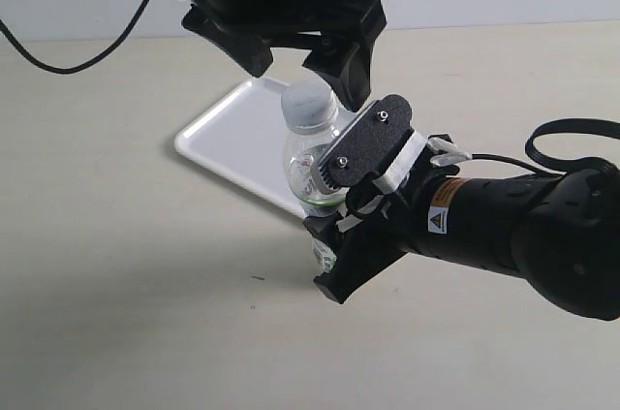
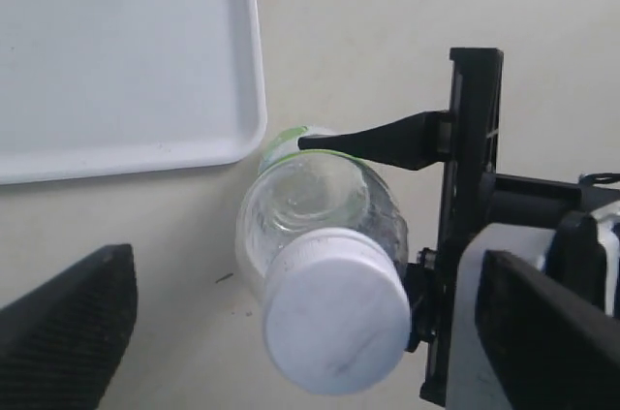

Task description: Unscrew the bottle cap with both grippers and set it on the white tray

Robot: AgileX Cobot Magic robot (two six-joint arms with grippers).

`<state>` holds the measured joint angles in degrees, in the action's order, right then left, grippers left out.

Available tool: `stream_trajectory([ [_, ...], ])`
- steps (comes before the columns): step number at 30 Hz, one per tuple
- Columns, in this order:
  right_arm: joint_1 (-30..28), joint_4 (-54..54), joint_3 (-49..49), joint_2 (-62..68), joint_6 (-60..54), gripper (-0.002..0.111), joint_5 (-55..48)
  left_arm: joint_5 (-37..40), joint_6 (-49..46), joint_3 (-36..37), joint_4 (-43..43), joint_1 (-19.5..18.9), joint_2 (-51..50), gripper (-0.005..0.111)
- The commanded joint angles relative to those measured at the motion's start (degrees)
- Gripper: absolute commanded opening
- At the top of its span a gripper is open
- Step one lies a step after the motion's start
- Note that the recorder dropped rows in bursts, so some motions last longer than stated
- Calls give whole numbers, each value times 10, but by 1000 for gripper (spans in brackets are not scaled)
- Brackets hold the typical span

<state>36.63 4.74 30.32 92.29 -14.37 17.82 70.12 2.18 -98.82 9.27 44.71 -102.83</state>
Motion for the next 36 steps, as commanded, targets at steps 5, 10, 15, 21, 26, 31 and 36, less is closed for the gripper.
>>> stream_trajectory([
  [5,0,-7,-1,5,1,0,-40,-2,-3,2,20,-1,-5,90],
  [10,0,-7,-1,5,0,0,-40,-2,-3,2,23,-1,-5,90],
  [15,0,-8,-1,5,0,0,-40,-2,-3,2,34,-1,-5,90],
  [21,0,-8,-1,5,0,0,-40,-2,-3,2,35,-1,-5,90],
  [26,0,-8,-1,5,0,0,-40,-2,-3,17,35,-1,-5,77],
  [31,0,-6,-1,5,0,0,-40,-2,-5,36,56,-1,-4,68],
  [36,0,-6,-1,5,0,0,-45,-2,-5,36,56,-1,-3,68],
])
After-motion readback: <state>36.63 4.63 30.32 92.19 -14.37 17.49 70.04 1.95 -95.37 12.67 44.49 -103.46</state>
